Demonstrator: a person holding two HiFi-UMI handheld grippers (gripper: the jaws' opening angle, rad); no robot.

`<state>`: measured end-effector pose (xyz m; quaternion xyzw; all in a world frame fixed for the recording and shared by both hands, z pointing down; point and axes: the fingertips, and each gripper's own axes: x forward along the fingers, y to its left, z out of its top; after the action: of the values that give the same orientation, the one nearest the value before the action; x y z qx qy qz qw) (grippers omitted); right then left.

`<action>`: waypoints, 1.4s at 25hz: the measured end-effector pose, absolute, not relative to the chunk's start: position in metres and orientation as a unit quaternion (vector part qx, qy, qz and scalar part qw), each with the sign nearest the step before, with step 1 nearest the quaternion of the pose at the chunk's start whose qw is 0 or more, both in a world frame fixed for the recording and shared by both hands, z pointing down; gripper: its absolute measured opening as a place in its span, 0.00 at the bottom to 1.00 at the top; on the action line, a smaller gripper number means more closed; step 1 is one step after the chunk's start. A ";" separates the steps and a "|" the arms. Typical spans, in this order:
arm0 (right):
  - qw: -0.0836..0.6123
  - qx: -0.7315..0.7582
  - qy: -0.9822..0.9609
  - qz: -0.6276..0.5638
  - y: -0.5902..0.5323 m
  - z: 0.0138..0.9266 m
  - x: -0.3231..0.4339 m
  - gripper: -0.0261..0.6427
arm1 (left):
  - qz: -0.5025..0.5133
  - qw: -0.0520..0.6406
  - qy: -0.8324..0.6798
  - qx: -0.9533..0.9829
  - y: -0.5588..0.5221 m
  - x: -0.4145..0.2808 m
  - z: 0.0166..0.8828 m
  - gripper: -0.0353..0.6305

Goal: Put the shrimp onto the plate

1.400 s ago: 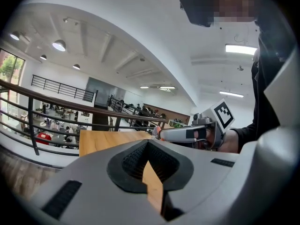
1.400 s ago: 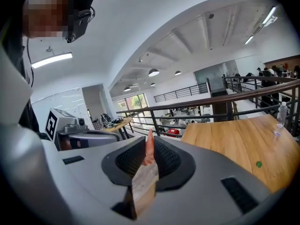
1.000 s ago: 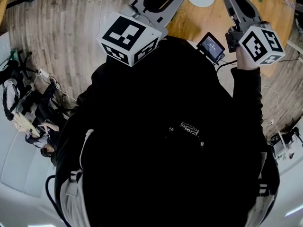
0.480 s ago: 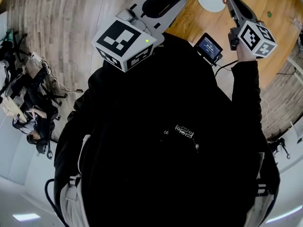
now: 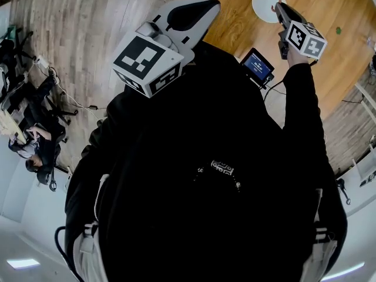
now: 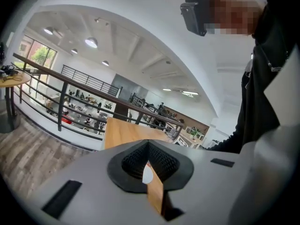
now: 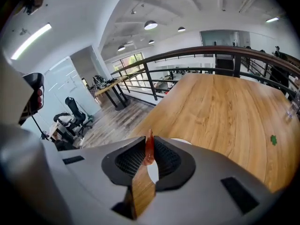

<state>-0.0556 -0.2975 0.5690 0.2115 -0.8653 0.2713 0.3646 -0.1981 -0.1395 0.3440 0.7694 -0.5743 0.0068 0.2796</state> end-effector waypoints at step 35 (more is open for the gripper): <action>0.506 0.214 -0.793 0.264 -0.294 0.692 -0.012 0.14 | 0.006 0.298 -0.607 0.736 -0.115 -0.208 0.349 0.05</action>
<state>-0.0118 -0.2936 0.6917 0.2141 -0.7927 0.2638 0.5061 -0.2078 -0.1150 0.3485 0.7364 -0.6075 0.0060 0.2977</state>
